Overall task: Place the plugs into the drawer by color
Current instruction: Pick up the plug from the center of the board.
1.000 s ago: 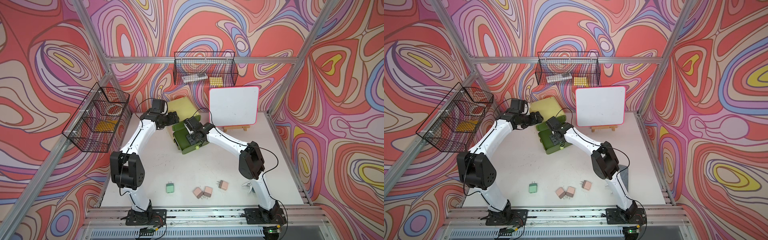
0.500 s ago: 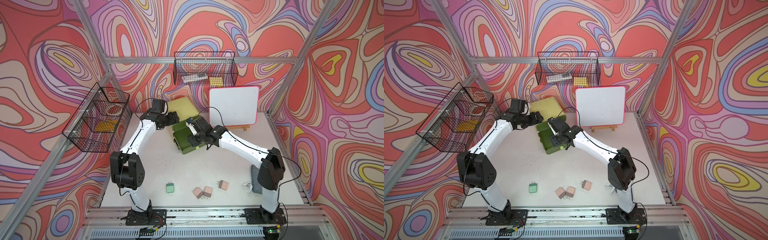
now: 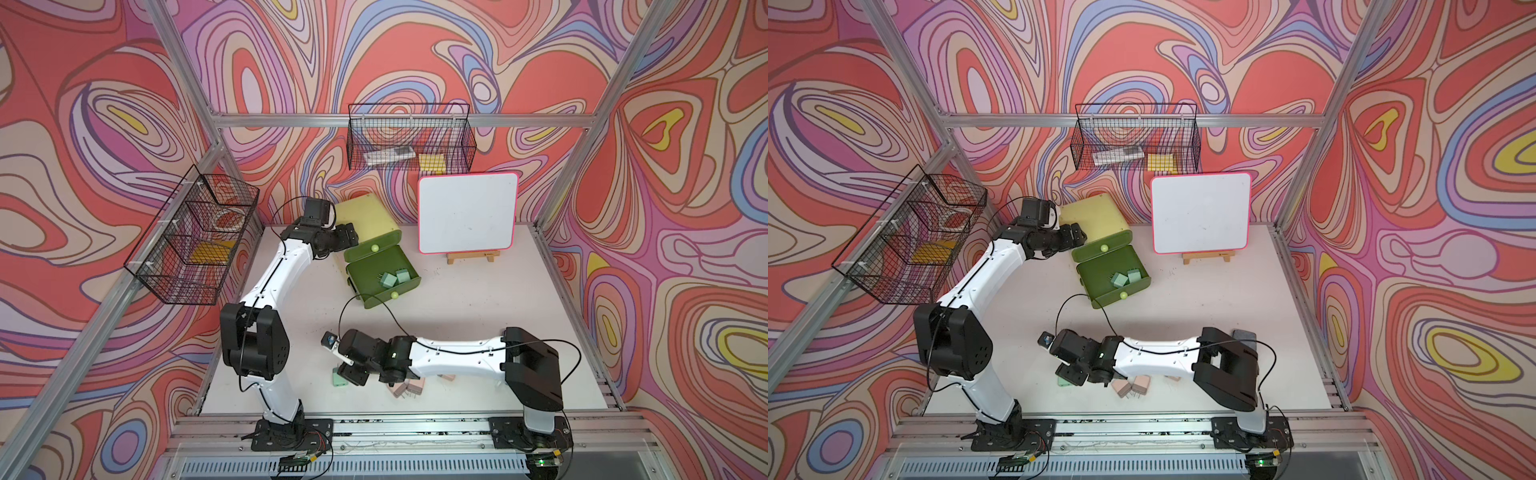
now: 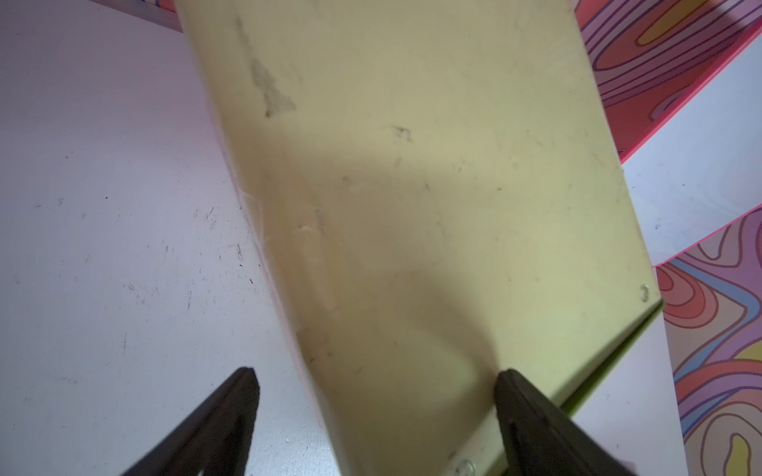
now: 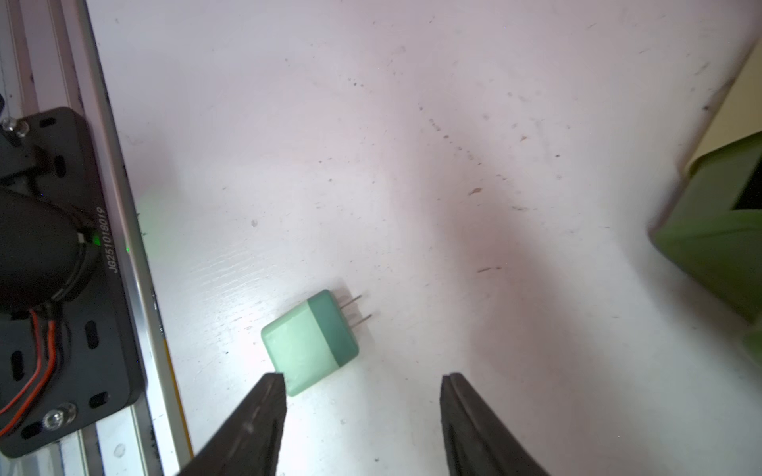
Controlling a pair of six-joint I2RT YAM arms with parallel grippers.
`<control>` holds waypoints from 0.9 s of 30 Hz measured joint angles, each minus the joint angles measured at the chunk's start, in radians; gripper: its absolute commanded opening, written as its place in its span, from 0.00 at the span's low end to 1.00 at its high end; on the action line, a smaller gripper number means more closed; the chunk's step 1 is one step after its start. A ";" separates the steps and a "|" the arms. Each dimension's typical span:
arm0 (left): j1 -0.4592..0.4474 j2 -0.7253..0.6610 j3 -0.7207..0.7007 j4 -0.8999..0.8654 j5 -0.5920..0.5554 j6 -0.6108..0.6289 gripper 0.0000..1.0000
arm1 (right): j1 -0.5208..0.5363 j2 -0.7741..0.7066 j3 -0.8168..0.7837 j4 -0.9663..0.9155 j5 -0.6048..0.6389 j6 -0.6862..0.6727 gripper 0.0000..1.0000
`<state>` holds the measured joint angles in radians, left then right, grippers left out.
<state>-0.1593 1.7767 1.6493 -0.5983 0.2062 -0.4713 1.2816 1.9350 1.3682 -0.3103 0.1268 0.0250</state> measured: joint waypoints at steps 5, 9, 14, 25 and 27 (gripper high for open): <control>0.000 0.000 0.000 0.000 0.000 0.000 0.89 | 0.021 0.062 0.001 0.032 0.005 0.000 0.77; 0.000 0.000 0.000 0.000 -0.001 0.001 0.89 | 0.030 0.086 0.002 0.035 0.020 0.015 0.83; 0.000 0.000 0.000 0.000 -0.001 0.003 0.89 | 0.034 0.108 0.003 0.038 0.047 0.027 0.86; 0.000 0.000 0.000 0.000 -0.002 0.004 0.89 | 0.035 0.142 0.008 0.038 0.091 0.048 0.88; 0.000 0.000 0.000 0.000 -0.002 0.004 0.89 | 0.035 0.142 0.008 0.039 0.098 0.050 0.88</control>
<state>-0.1593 1.7767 1.6493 -0.5983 0.2043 -0.4675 1.3170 2.0766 1.3758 -0.2714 0.2245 0.0753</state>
